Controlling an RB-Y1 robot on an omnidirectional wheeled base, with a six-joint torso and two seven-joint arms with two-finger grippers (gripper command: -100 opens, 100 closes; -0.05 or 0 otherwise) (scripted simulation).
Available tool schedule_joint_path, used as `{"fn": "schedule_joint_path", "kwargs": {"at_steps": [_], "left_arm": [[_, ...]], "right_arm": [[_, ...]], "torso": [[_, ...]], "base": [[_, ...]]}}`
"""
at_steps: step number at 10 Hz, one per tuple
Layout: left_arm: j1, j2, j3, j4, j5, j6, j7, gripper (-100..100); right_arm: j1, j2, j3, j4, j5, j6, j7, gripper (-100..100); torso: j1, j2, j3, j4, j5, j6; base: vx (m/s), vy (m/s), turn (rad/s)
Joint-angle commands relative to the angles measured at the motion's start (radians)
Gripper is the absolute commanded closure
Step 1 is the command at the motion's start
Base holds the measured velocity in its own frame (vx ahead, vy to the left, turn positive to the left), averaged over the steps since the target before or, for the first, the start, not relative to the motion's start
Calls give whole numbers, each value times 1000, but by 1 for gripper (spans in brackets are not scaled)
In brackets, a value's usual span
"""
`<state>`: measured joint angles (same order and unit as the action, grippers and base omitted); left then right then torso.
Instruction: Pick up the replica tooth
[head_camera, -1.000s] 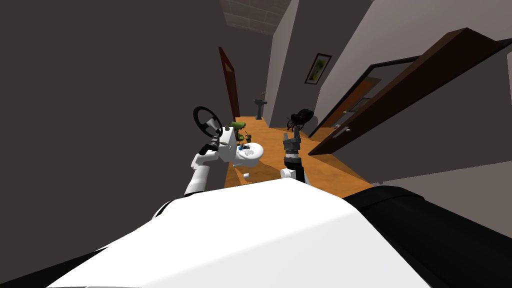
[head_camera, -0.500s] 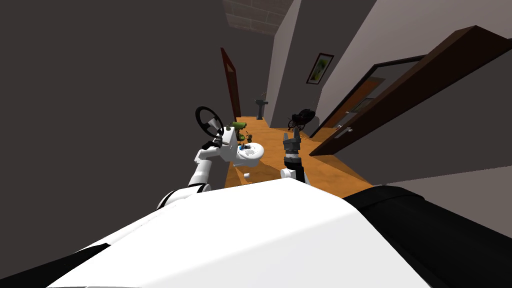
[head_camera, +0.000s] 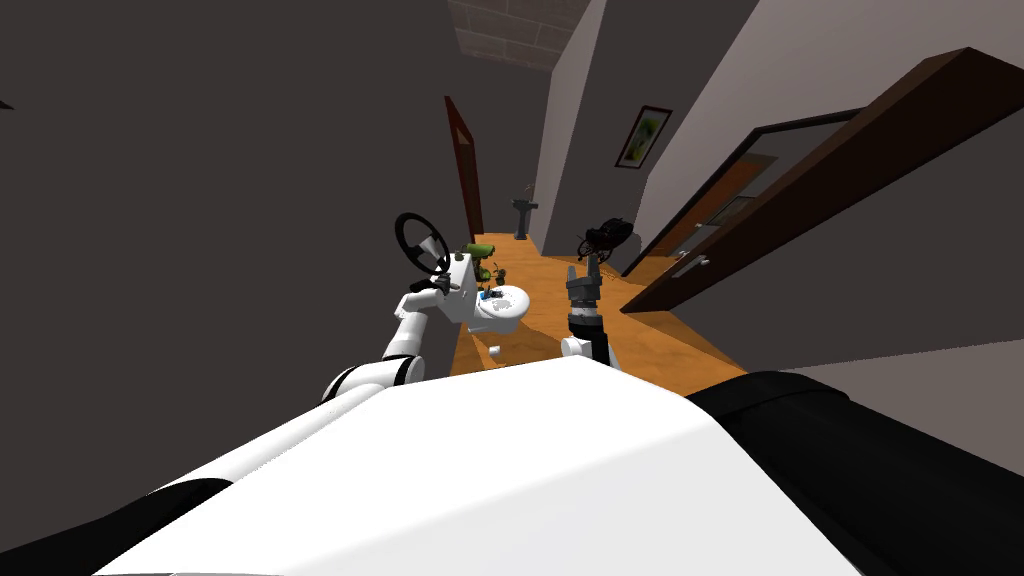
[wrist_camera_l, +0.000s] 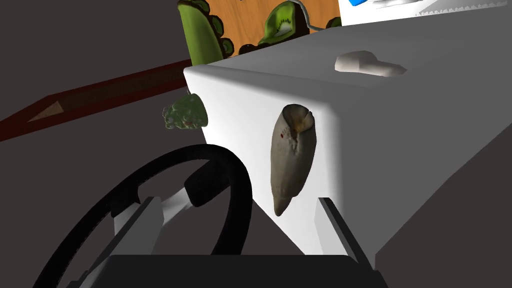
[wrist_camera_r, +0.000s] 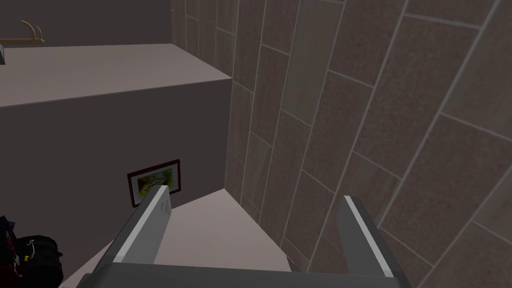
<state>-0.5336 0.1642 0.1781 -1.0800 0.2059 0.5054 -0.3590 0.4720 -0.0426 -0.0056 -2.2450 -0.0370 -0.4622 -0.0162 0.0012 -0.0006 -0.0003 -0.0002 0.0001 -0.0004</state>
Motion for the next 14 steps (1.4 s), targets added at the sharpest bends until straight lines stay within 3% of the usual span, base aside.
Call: {"fn": "schedule_joint_path", "kwargs": {"at_steps": [1,6,7,8,9,12,14], "left_arm": [[-50,-1,6,50,21,50,-18,-100],[-150,-5,15,186,56,157,-49,-100],[-194,-8,18,227,72,192,-65,-100],[-194,-8,18,240,72,200,-65,-100],[-236,-10,21,291,89,230,-80,-100],[-275,-13,24,340,104,279,-94,-100],[-343,-17,28,411,133,339,-121,-100]], "right_arm": [[0,0,0,0,0,0,0,0],[0,0,0,0,0,0,0,0],[0,0,0,0,0,0,0,0],[0,0,0,0,0,0,0,0],[0,0,0,0,0,0,0,0],[0,0,0,0,0,0,0,0],[0,0,0,0,0,0,0,0]], "torso": [[0,0,0,0,0,0],[1,-1,0,0,0,0],[1,-1,0,0,0,0],[1,-1,-1,0,0,0],[1,-1,0,0,0,0],[2,-1,-1,0,0,0],[2,-1,-1,0,0,0]], "base": [[5,28,41],[10,30,23],[18,34,30],[16,31,10],[22,38,33],[22,43,17],[32,55,30]]}}
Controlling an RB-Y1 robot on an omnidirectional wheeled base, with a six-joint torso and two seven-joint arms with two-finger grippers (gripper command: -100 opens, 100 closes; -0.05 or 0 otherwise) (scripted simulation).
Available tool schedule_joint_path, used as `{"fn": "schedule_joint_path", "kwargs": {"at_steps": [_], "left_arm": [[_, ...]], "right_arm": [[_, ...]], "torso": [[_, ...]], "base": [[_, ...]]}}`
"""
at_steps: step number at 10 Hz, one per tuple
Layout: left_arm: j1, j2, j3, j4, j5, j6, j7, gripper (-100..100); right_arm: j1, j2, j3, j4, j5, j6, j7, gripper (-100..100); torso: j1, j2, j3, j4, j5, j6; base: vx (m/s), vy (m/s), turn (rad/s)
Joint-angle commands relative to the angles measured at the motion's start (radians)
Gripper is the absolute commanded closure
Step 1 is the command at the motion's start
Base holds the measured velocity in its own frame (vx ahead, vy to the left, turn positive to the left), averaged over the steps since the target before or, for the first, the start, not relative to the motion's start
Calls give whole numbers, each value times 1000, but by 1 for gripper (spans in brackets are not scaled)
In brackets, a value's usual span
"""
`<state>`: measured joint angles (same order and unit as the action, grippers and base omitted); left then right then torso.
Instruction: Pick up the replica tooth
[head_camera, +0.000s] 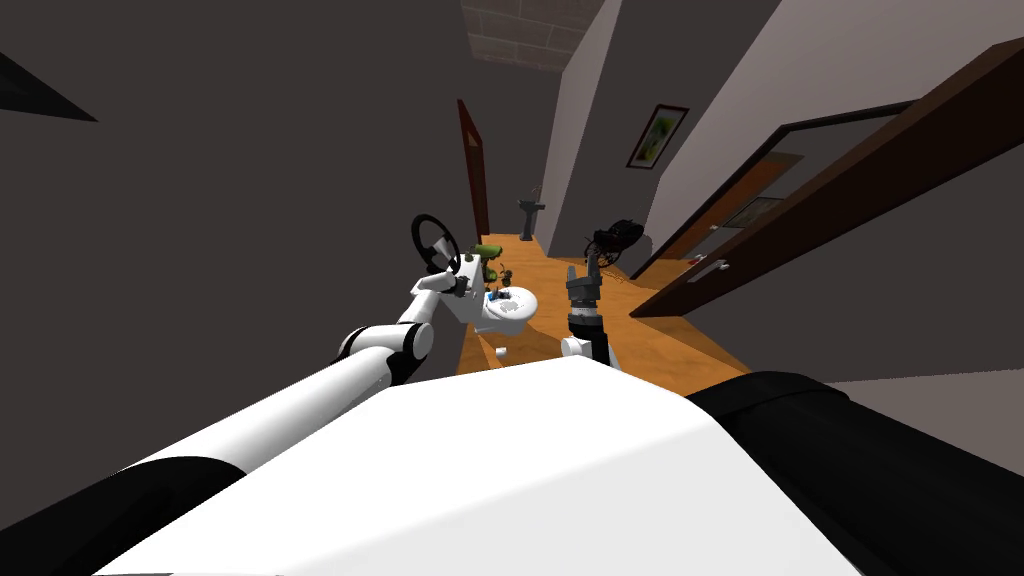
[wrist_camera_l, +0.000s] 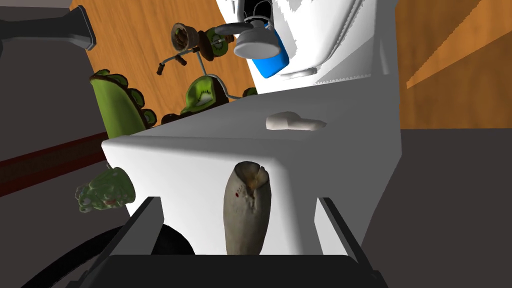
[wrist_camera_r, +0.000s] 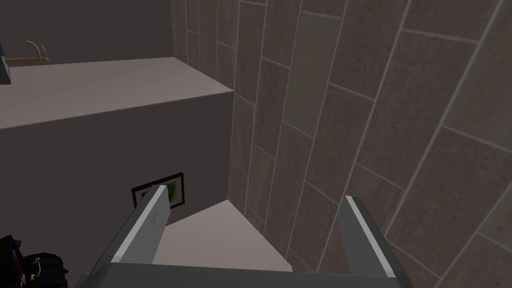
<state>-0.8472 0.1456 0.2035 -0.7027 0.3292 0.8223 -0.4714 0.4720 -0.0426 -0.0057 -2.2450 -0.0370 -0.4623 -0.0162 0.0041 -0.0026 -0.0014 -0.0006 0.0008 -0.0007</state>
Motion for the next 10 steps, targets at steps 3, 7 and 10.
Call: {"fn": "schedule_joint_path", "kwargs": {"at_steps": [3,7,10], "left_arm": [[-65,0,3,88,23,60,-20,-100],[-139,-2,5,178,53,126,-49,-100],[-164,1,7,211,64,139,-59,-100]], "right_arm": [[0,0,0,0,0,0,0,0],[0,0,0,0,0,0,0,0],[0,0,0,0,0,0,0,0]], "torso": [[-1,0,0,0,0,0],[-2,1,0,0,0,0],[-1,0,0,0,0,0]], "base": [[35,42,11],[35,42,14],[32,44,6]]}}
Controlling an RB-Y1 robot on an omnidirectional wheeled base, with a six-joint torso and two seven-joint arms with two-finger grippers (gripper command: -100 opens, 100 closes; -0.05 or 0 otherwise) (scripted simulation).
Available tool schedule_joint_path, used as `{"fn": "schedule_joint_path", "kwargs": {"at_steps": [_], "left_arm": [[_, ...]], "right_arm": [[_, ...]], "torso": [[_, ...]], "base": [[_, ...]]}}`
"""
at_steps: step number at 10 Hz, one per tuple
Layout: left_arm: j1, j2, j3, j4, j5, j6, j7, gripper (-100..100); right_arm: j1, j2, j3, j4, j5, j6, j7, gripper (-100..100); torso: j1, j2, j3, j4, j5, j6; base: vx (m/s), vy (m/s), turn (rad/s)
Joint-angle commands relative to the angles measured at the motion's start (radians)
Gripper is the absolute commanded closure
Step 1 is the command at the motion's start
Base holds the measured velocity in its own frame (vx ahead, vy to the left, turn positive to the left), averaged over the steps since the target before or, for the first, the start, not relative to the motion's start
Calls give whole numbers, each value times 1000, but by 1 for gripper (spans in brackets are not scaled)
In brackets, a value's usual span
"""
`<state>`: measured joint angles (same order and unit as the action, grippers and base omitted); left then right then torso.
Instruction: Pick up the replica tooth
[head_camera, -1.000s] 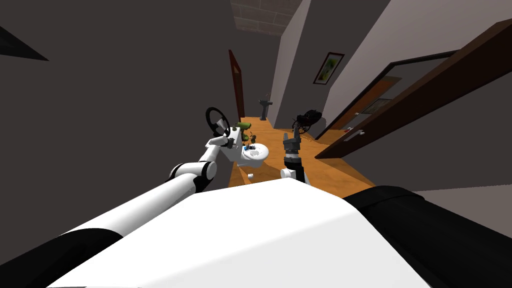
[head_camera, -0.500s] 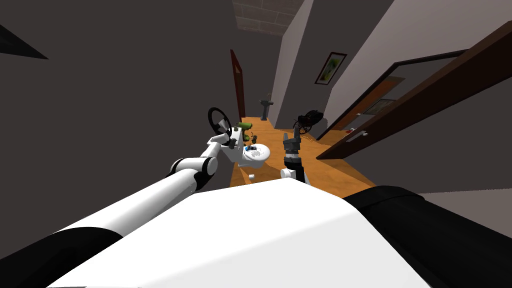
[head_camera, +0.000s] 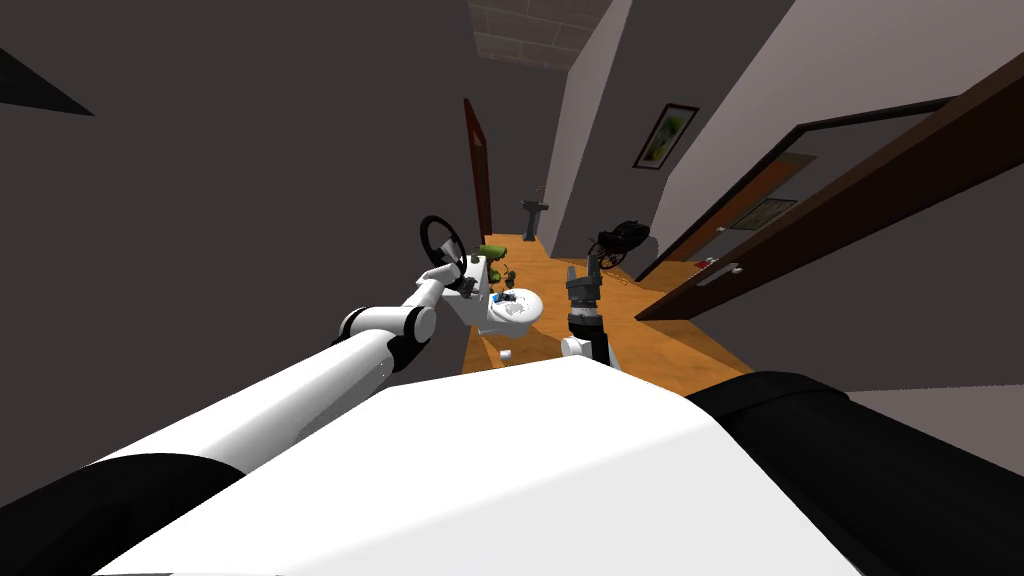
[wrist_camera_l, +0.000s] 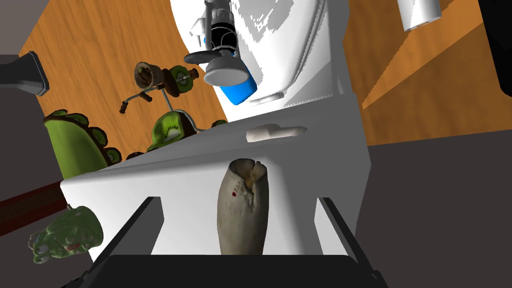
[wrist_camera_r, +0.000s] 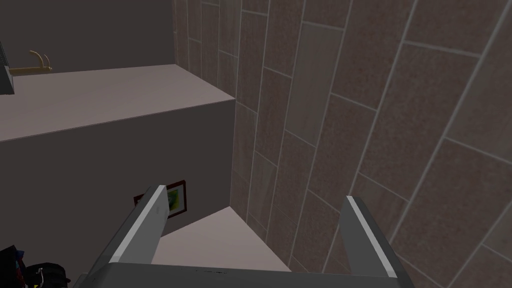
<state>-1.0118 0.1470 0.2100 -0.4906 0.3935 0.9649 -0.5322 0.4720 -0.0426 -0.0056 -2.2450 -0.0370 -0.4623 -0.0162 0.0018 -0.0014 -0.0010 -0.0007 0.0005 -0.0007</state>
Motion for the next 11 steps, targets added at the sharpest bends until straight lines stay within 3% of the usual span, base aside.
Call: {"fn": "schedule_joint_path", "kwargs": {"at_steps": [1,2,4,5,6,10,11], "left_arm": [[0,0,0,0,0,0,0,0],[16,-29,-50,-29,-1,-4,41,-100],[32,-57,-100,-58,-3,-8,82,-100],[32,-57,-100,-58,-3,-8,82,-100],[48,-86,-147,-87,-4,-12,123,-100],[80,-143,-249,-145,-7,-20,205,-100],[78,-136,-235,-146,-10,-13,195,-100]], "right_arm": [[0,0,0,0,0,0,0,0],[0,0,0,0,0,0,0,0],[0,0,0,0,0,0,0,0],[0,0,0,0,0,0,0,0],[0,0,0,0,0,0,0,0],[0,0,0,0,0,0,0,0],[0,0,0,0,0,0,0,0]], "torso": [[0,0,0,0,0,0],[-1,1,1,0,0,0],[2,-2,-1,0,0,0],[2,-2,-1,-1,1,0],[1,-1,-1,0,0,0],[2,-2,-1,0,0,0],[2,-2,-1,0,0,0]], "base": [[0,0,0],[38,41,106],[65,65,86],[38,40,21],[34,35,108],[61,57,85],[27,16,16]]}}
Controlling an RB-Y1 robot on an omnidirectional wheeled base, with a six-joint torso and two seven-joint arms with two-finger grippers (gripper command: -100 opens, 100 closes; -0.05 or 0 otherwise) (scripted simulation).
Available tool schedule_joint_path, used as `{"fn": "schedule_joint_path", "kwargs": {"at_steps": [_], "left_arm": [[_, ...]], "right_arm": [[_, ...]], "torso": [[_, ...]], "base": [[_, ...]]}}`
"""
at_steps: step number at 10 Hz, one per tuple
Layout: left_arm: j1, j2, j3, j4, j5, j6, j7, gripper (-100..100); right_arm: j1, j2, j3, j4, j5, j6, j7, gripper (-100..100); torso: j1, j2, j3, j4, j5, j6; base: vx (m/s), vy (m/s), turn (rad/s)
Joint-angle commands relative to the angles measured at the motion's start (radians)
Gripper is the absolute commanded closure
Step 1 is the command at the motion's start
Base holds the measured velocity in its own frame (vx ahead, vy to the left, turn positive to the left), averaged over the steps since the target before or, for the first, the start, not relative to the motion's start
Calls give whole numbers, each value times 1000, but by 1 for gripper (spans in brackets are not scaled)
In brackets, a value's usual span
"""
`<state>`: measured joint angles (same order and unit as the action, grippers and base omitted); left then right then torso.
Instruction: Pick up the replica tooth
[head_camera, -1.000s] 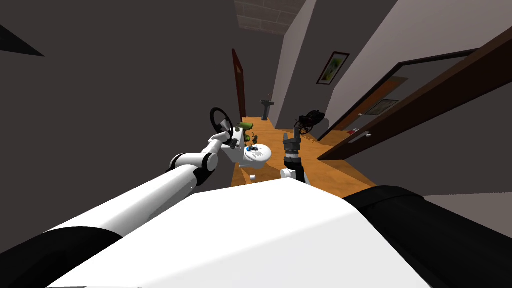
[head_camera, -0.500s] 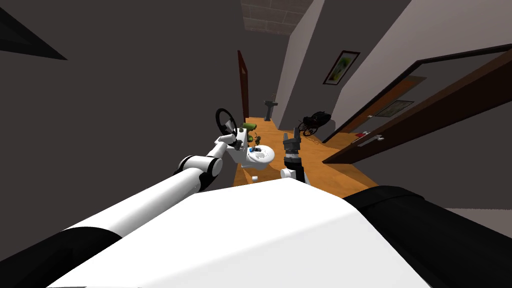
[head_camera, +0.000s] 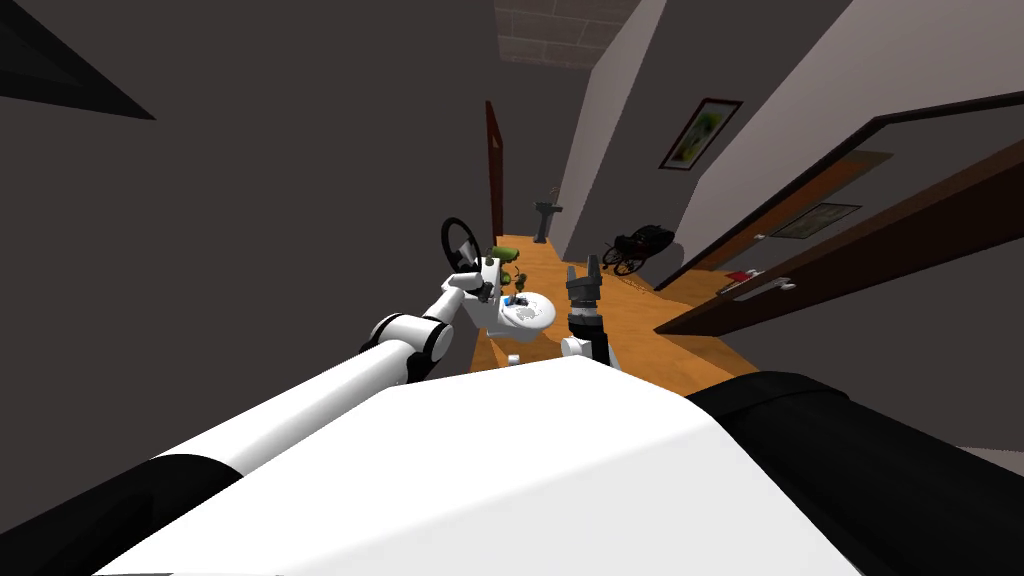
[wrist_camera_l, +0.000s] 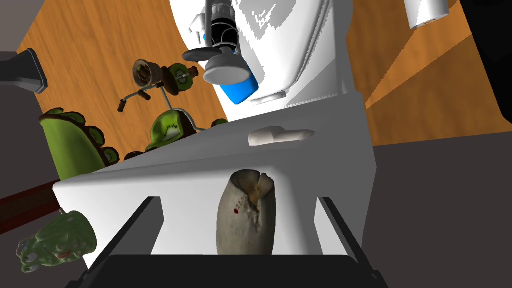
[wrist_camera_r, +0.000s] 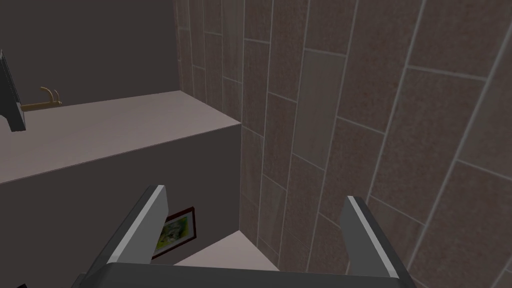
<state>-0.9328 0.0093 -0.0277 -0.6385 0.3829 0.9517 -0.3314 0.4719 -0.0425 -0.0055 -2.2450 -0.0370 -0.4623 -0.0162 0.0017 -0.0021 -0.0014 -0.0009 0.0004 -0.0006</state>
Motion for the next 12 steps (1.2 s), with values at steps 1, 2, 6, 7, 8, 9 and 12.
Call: {"fn": "schedule_joint_path", "kwargs": {"at_steps": [1,2,6,7,8,9,12], "left_arm": [[0,0,0,0,0,0,0,100],[4,-1,0,3,0,4,0,100],[6,-2,-1,5,0,7,0,0],[-15,23,38,32,5,-3,-37,100],[-23,37,63,46,6,-1,-57,100],[-31,52,88,61,6,1,-78,100],[-47,80,138,90,8,5,-119,100]], "right_arm": [[0,0,0,0,0,0,0,0],[0,0,0,0,0,0,0,0],[0,0,0,0,0,0,0,0],[0,0,0,0,0,0,0,0],[0,0,0,0,0,0,0,0],[0,0,0,0,0,0,0,0],[0,0,0,0,0,0,0,0]], "torso": [[0,0,0,0,0,0],[-1,-1,0,2,0,2],[-3,-8,-3,1,0,2],[-3,-8,-4,1,0,2],[-5,-7,-3,1,-1,3],[-6,-6,-2,2,-1,3],[-6,-5,-1,2,-1,3]], "base": [[-2,5,12],[-18,5,16],[0,0,0],[-24,-36,-150],[-48,-54,-124],[-53,-57,-63],[-44,-43,-48]]}}
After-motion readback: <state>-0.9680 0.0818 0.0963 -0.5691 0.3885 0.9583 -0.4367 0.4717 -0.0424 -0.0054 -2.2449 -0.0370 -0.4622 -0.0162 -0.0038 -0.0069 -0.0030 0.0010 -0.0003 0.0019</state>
